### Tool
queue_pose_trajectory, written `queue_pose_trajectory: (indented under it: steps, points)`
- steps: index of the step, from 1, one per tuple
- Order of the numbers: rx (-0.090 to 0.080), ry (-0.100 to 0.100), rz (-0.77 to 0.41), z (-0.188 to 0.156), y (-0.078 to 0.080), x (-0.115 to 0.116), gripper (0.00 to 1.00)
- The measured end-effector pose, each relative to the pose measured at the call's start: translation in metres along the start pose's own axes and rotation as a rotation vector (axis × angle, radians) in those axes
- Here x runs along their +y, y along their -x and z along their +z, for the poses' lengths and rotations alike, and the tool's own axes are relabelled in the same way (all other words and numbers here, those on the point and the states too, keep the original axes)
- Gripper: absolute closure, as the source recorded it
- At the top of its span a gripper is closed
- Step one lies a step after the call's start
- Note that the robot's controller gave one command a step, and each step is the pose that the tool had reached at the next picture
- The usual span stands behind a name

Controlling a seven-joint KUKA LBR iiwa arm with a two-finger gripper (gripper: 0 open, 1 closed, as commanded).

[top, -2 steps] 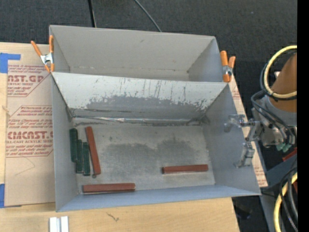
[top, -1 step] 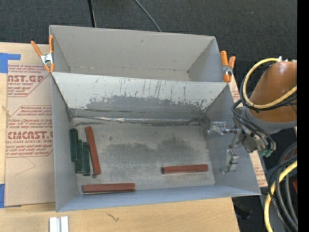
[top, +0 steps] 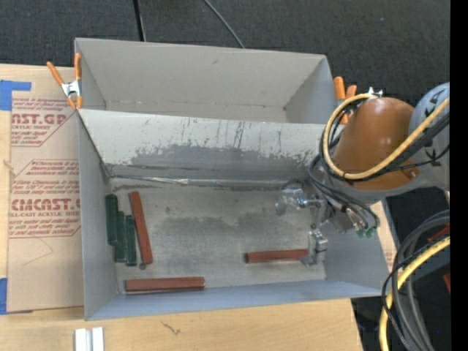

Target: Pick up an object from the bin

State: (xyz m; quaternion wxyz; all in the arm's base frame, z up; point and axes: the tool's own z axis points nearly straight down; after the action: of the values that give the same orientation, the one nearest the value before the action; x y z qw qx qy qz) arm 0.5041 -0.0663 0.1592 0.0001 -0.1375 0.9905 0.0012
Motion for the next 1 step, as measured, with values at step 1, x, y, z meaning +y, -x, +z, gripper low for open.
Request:
queue_pose_trajectory:
  steps: [1]
  points:
    - [0.000,-0.002,-0.069,0.0268,0.0018,-0.0336,0.00]
